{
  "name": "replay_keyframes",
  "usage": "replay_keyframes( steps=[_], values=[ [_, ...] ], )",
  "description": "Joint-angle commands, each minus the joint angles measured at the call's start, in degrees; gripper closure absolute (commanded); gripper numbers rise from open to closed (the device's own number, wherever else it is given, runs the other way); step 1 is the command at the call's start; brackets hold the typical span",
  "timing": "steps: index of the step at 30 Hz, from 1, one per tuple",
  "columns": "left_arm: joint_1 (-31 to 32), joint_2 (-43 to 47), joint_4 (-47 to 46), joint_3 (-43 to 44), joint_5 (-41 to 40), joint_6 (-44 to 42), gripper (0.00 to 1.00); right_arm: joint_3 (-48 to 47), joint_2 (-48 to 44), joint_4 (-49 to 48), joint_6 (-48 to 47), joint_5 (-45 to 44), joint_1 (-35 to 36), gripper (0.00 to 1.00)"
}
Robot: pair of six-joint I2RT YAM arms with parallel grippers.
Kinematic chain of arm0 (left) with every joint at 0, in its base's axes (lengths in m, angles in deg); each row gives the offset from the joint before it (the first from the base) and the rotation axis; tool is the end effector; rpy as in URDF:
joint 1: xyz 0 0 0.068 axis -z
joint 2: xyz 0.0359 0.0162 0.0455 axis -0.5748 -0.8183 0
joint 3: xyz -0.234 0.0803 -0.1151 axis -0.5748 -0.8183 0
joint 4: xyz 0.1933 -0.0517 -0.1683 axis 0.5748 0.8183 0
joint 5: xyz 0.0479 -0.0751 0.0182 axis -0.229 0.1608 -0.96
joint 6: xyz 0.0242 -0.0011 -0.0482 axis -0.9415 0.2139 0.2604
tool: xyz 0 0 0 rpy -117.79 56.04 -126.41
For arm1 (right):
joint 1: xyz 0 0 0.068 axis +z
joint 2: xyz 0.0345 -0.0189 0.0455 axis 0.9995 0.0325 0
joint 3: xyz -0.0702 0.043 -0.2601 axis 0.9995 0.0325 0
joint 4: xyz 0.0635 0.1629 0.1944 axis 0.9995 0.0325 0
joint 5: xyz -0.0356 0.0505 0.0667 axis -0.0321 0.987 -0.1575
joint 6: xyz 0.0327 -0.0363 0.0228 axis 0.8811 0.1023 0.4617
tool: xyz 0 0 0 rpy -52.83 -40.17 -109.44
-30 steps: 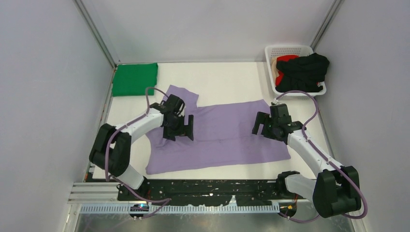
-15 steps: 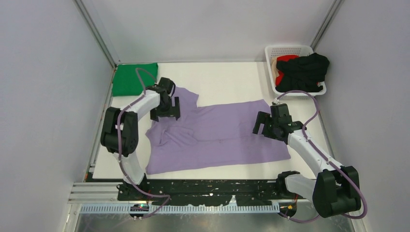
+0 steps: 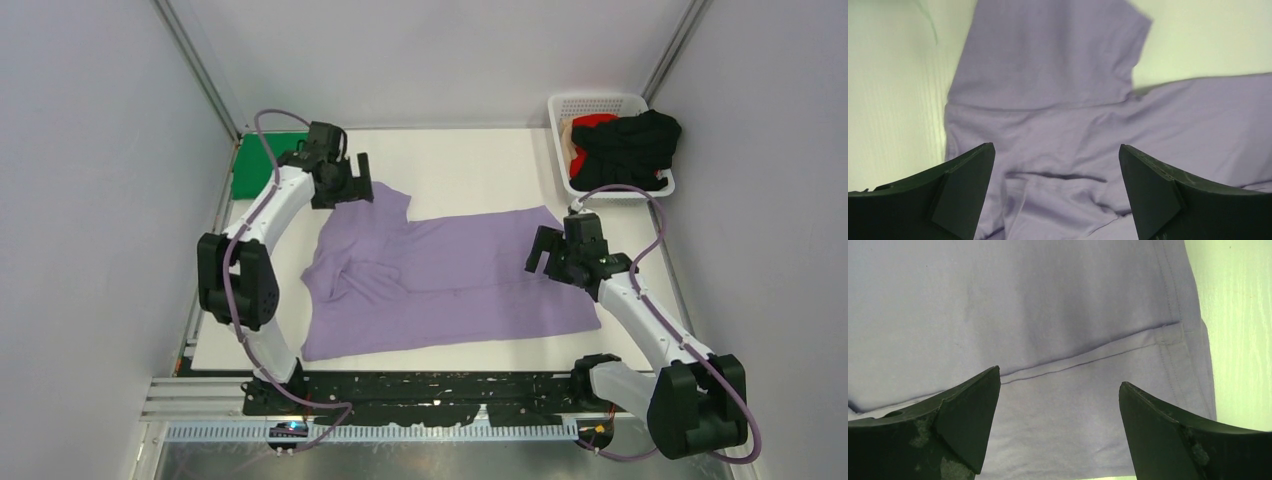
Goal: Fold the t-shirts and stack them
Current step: Fold the flattened tshirt in 1/3 of the way
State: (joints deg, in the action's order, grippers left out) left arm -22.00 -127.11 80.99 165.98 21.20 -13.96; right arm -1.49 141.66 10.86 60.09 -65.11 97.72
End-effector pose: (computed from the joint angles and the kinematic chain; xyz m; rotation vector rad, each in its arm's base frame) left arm 0.3711 -0.0861 0.2660 -0.2252 2.5966 -0.2221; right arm 0.2070 0.0330 0.2130 0.3268 2.4636 0.1830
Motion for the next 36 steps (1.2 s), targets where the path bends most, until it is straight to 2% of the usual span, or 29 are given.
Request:
replay_keyframes(
  steps=[1,4,5,7,13,16,19,26,29,32,36],
  values=[
    [-0.06,-4.64,-0.79,11.22,5.93,0.16,0.01,-1.22,0.48,-6.21,0.94,-0.65,-0.4,0.05],
    [0.08,-11.19,8.32,22.34,8.54,1.11,0.0,-2.92,1.14,-8.21,1.79,-0.36,-0.32,0.05],
    [0.14,-11.76,9.06,22.0,10.44,1.27,0.0,-3.71,1.77,-8.24,1.72,-0.27,-0.34,0.05],
    [0.76,-9.76,7.49,16.27,13.88,0.93,0.0,-4.39,2.64,-7.96,1.28,-0.29,-0.43,0.05],
    [6.04,7.34,-4.71,-11.29,17.37,1.89,0.0,-3.19,5.16,-7.84,0.52,-0.57,-0.52,0.05],
    [7.81,11.86,-7.73,-19.51,16.47,0.21,0.0,-2.45,6.98,-8.1,0.64,-0.11,-0.53,0.05],
    [7.42,11.04,-6.67,-23.41,14.84,0.29,0.0,-1.52,7.84,-8.76,0.85,0.85,-0.6,0.04],
    [5.55,6.15,-3.44,-23.64,0.96,-0.49,0.0,-1.28,7.88,-9.02,0.09,-0.04,-0.95,0.05],
    [2.13,3.93,-5.28,-22.28,1.7,-2.02,0.0,-0.84,7.65,-9.01,-0.01,-0.57,-1.26,0.05],
    [-1.25,0.81,-6.34,-18.84,6.96,-2.61,0.0,-0.69,7.72,-8.89,-0.02,-0.53,-1.72,0.04],
    [-1.9,-2.67,-3.79,-14.23,8.23,-3.46,0.0,-0.64,7.14,-8.1,-0.37,-1.2,-2.26,0.05]
  ],
)
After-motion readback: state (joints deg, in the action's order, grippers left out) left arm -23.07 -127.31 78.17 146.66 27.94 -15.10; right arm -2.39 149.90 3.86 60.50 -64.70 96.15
